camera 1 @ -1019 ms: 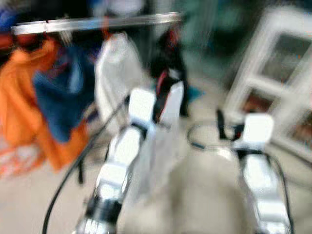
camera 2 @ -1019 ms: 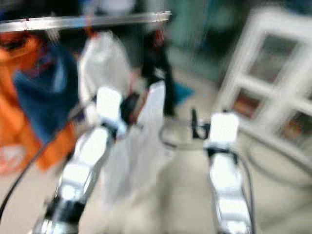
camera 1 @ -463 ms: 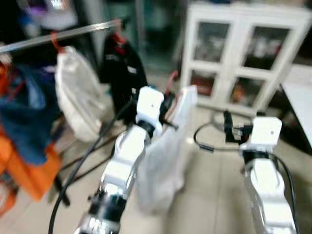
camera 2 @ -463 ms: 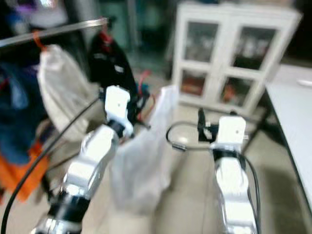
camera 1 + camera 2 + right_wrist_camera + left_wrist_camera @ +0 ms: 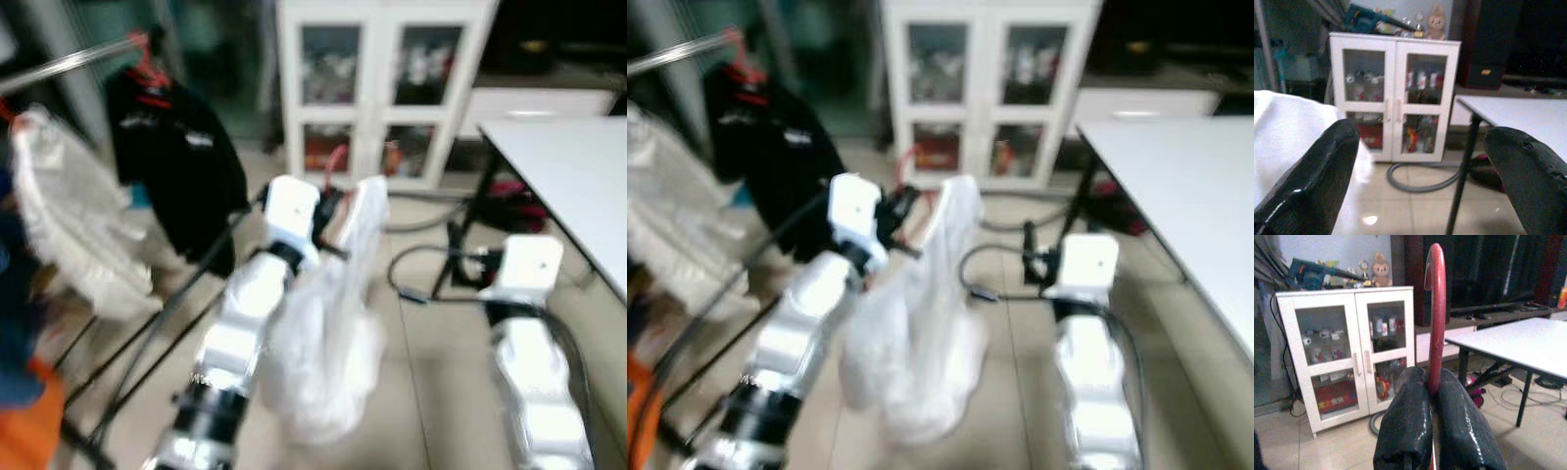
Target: Hang hanger
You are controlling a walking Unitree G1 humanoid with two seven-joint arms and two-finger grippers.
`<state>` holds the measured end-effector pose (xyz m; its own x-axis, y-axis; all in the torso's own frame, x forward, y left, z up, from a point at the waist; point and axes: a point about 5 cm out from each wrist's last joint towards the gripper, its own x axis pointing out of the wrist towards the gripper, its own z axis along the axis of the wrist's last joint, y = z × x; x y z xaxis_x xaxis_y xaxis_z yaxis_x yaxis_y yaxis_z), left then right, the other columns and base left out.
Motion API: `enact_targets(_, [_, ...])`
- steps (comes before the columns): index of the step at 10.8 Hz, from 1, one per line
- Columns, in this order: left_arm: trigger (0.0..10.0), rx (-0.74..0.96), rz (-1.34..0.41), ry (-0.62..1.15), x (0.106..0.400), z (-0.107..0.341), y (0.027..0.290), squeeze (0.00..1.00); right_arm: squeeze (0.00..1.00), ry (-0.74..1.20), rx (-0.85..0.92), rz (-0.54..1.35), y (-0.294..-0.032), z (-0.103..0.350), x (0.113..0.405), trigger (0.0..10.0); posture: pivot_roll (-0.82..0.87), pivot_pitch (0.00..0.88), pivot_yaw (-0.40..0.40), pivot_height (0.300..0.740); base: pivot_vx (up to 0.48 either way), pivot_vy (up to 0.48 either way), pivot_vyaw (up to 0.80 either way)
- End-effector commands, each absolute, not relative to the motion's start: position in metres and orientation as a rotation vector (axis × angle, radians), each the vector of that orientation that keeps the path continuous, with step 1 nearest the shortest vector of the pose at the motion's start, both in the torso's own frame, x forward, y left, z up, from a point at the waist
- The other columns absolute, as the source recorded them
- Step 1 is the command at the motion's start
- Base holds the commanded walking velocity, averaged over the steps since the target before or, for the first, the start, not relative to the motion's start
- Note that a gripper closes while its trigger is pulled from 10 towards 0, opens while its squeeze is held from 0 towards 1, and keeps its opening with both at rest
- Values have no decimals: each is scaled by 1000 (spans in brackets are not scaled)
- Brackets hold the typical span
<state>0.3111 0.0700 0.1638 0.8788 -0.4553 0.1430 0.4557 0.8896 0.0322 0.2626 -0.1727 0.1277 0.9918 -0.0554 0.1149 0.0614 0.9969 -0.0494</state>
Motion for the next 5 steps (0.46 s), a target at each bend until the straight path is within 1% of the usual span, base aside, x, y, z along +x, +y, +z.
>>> enact_targets(1, [10000,-11,-467,-163,311,168,71,0,0,-113,-45,-54,-174,129,264,10000,-114,6,5,740,0,454,-763])
enact_targets(2, [10000,-9,-462,-157,310,166,74,0,0,-100,-14,-44,-174,128,265,10000,-110,7,-1,740,0,454,-712])
enact_targets(4, [10000,64,-426,-129,305,160,93,0,0,-80,-47,-69,-184,123,259,10000,-104,0,-4,740,0,452,-712])
enact_targets(5, [10000,107,-414,-101,299,154,103,0,0,-56,-63,-75,-190,118,252,10000,-99,1,-2,740,0,450,-712])
